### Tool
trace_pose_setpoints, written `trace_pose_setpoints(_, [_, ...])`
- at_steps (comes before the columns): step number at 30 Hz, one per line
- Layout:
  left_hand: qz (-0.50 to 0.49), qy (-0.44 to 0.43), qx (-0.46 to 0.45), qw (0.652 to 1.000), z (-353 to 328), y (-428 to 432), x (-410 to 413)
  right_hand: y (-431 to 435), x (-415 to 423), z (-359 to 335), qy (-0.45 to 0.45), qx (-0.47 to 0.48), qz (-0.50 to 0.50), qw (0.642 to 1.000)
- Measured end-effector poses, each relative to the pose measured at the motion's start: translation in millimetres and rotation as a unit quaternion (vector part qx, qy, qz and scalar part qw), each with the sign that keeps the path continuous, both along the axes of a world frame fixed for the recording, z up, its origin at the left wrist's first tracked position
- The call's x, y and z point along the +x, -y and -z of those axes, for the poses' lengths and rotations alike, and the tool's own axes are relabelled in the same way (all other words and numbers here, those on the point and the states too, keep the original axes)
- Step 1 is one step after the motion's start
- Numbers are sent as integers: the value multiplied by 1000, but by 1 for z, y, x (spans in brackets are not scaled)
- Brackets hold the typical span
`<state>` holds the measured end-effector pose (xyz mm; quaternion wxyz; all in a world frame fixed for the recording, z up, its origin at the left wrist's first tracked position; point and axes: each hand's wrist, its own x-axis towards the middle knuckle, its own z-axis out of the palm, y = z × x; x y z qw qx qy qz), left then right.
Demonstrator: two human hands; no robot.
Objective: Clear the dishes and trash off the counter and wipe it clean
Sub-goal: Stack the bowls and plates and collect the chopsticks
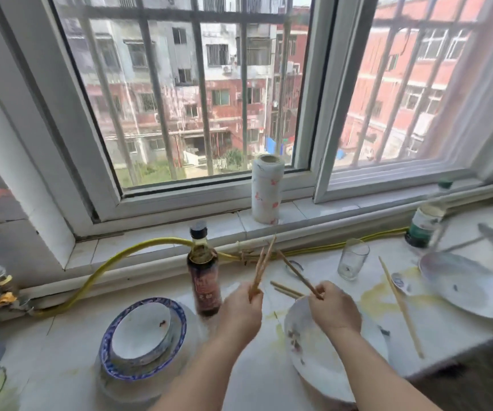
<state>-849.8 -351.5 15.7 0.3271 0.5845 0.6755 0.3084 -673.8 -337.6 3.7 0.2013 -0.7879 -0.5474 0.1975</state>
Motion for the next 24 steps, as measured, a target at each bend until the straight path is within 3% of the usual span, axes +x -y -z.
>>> trace_pose_setpoints(6, [-98,14,-59,993,22,-30,36,-49,56,11,69,-80,-42,994])
trace_pose_setpoints(15, [-197,81,-121,969,43,-26,14,-120,-10,28,201,-185,-212,938])
trace_pose_setpoints(24, [-200,108,-136,964,46,-32,7,-130,-17,45,249,-207,-261,909])
